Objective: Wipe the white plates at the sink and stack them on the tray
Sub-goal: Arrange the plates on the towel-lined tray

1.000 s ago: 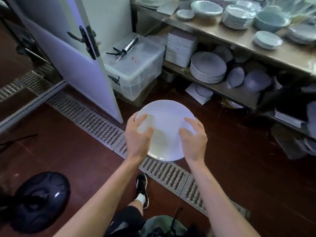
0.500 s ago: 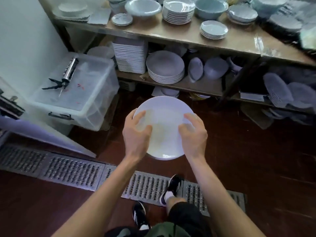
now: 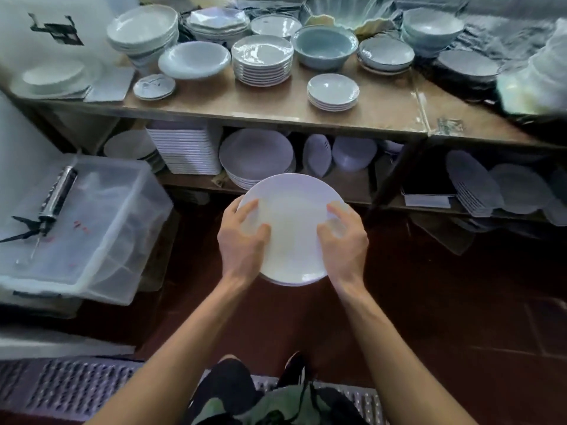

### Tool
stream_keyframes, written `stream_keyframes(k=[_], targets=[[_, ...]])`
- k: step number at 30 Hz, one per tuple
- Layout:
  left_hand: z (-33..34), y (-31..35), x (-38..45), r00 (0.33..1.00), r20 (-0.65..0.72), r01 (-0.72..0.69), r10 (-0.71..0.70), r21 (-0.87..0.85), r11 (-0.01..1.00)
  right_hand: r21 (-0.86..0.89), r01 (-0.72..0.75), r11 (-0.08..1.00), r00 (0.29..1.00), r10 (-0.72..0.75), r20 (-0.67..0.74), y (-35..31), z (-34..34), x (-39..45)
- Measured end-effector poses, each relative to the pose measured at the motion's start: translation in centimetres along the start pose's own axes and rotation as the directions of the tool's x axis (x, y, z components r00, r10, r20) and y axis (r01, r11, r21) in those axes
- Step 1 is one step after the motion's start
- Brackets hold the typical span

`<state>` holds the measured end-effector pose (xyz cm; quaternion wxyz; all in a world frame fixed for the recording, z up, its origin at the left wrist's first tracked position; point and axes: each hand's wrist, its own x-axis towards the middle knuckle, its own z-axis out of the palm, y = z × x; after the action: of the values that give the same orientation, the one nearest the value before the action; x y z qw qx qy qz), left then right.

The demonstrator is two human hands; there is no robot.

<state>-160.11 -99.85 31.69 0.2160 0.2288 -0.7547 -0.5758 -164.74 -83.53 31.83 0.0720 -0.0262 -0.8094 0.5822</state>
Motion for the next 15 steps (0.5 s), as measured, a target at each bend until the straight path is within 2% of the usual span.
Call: stream_keyframes(k=[4, 15], targets=[[3.8, 0.6, 4.4, 1.0, -0.009, -0.001, 0.001, -0.01, 1.0, -0.013, 0.018, 1.0, 1.0, -0.018, -0.021, 0.3, 0.3, 5.7], [13.4, 0.1, 19.4, 0.997, 0.048, 0.055, -0.052, -0.048, 0.997, -0.042, -0.053, 0.998, 0.997, 0.051, -0.05, 1.6, 4.5, 21.7]])
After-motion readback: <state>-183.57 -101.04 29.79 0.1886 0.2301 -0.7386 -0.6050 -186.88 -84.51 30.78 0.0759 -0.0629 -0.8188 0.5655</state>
